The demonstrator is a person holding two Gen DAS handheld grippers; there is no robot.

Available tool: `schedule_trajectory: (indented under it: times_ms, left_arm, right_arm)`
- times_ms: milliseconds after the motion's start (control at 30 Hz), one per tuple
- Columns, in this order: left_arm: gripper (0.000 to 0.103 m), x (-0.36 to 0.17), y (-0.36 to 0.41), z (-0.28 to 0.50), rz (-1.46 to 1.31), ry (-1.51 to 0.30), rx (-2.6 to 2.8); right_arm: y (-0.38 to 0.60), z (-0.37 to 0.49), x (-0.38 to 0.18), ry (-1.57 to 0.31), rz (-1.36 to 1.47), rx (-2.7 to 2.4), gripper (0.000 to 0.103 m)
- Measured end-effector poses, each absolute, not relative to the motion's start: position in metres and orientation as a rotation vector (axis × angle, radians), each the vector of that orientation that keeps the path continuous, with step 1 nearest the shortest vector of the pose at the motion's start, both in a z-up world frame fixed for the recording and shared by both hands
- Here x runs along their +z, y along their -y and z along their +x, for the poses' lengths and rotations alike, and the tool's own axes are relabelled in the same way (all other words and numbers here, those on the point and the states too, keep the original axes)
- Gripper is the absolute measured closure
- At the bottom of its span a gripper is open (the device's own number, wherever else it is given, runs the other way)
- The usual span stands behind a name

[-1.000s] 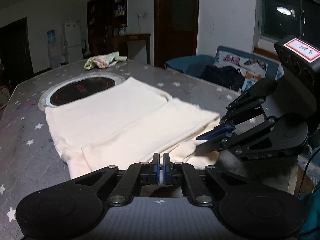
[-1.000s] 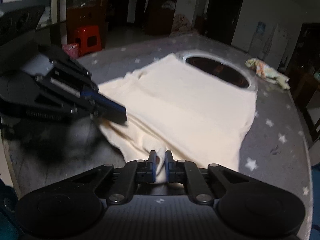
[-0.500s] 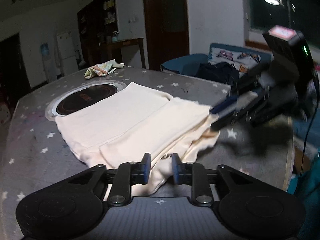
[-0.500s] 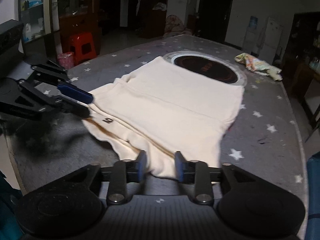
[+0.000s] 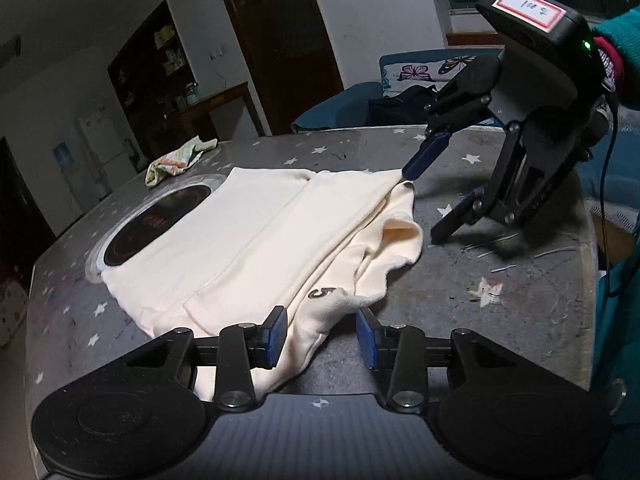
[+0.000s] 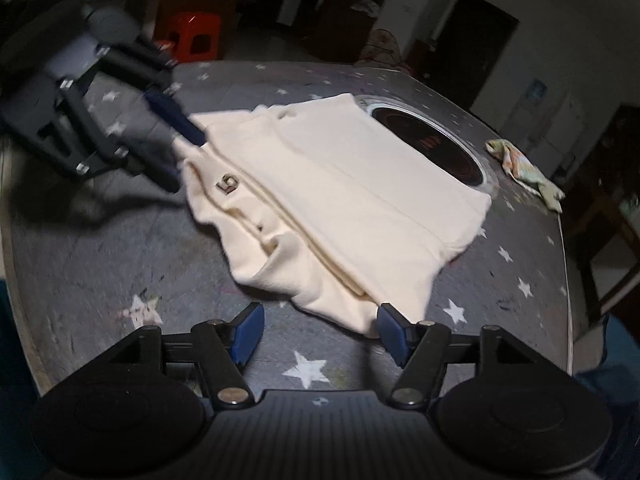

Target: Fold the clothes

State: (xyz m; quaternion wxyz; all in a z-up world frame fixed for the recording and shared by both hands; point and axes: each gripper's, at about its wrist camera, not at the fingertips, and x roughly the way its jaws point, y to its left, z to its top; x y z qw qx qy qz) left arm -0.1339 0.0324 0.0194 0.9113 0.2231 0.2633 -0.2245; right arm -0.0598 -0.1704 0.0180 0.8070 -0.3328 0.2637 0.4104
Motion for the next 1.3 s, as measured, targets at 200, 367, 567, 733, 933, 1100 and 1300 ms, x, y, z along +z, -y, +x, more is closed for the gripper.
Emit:
schedule_trajectory:
  times_ms: [200,367,567,733,933,1100,1300]
  left_arm:
    - [0.094,0.019,-0.032,-0.126,0.441,-0.514,-0.46]
    - [0.096,0.036,-0.047,-0.113,0.317,-0.494,-0.42]
    - [0.096,0.044,-0.056,-0.098,0.226,-0.502,-0.412]
    - [0.089,0.04,-0.056,-0.11,0.264,-0.514,-0.42]
    - [0.059,0.03,-0.051,-0.125,0.363,-0.511,-0.398]
    - [0.059,0.018,-0.043,-0.123,0.428,-0.522,-0.404]
    - [0.088,0.008,-0.04,-0.117,0.479,-0.521,-0.391]
  right_arm:
    - [0.168,-0.057,0.013,-0.53,-0.697,0.889,0.038]
    - [0.164,-0.053,0.013,-0.522,-0.667,0.91,0.038]
    - [0.148,-0.044,0.012,-0.506,-0.622,0.94,0.06]
    - [0.142,-0.028,0.016,-0.573,-0.543,0.944,0.088]
    - [0.145,-0.02,0.029,-0.602,-0.487,0.947,0.089]
    - [0.141,-0.019,0.032,-0.602,-0.491,0.937,0.089]
    - [0.139,-0.02,0.036,-0.584,-0.495,0.933,0.091]
